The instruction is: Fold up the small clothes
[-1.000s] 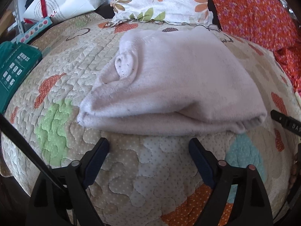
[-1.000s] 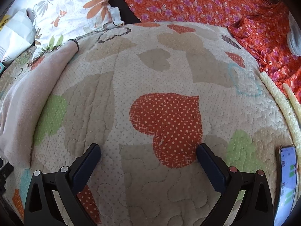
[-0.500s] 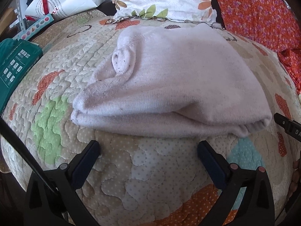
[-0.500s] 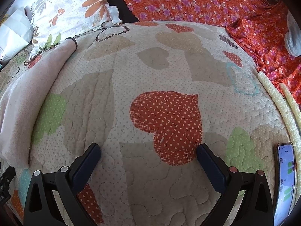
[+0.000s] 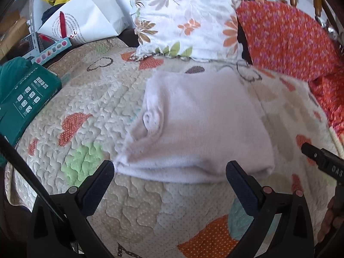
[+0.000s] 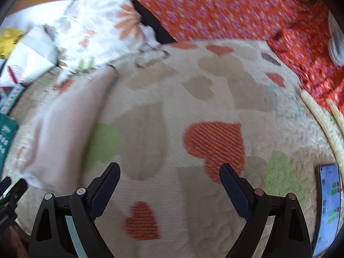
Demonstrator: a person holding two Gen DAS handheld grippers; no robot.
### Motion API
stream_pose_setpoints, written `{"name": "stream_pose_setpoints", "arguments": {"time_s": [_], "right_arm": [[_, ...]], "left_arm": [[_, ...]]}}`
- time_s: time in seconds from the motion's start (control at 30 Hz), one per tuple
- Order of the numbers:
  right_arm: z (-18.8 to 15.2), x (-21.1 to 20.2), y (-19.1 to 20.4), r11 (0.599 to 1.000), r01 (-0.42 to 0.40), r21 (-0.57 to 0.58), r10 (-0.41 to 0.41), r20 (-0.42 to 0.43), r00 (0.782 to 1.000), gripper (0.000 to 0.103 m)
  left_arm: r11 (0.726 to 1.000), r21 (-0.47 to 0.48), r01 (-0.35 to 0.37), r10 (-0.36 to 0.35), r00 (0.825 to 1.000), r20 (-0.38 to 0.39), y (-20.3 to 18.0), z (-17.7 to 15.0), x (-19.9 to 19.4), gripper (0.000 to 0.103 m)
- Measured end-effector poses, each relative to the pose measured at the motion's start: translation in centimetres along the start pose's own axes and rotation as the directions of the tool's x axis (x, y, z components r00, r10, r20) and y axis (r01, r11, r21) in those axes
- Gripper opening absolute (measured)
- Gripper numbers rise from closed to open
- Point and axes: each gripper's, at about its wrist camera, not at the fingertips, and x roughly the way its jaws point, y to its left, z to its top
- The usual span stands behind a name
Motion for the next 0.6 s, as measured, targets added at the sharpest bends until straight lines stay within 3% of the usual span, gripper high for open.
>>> {"name": "stream_pose_setpoints", "arguments": {"time_s": [0.23,0.37,0.6], "right_arm": [[0.2,-3.1,3.4,0.996,-0.007,-0.094,0.012,0.056,0.998,0.094],[-0.7,-6.3,4.6,0.987,0.032,-0.159,-0.013,0.116,0.993,0.094],[-3.3,-12.2,4.5,0.988,0.045,-0.145,-0.016,0.197,0.98,0.094]], "left_arm": [[0.999,-0.031,0.036,-0.035,0.999,0.029,-0.1,0.7,-2.1,0.103],[1.0,0.009,-0.027,0.026,0.995,0.094,-0.1,0.6,-5.4,0.103],[0.995,-0.087,-0.052,0.06,0.995,0.085,1.7,-1.3,-12.3,0.103]]}}
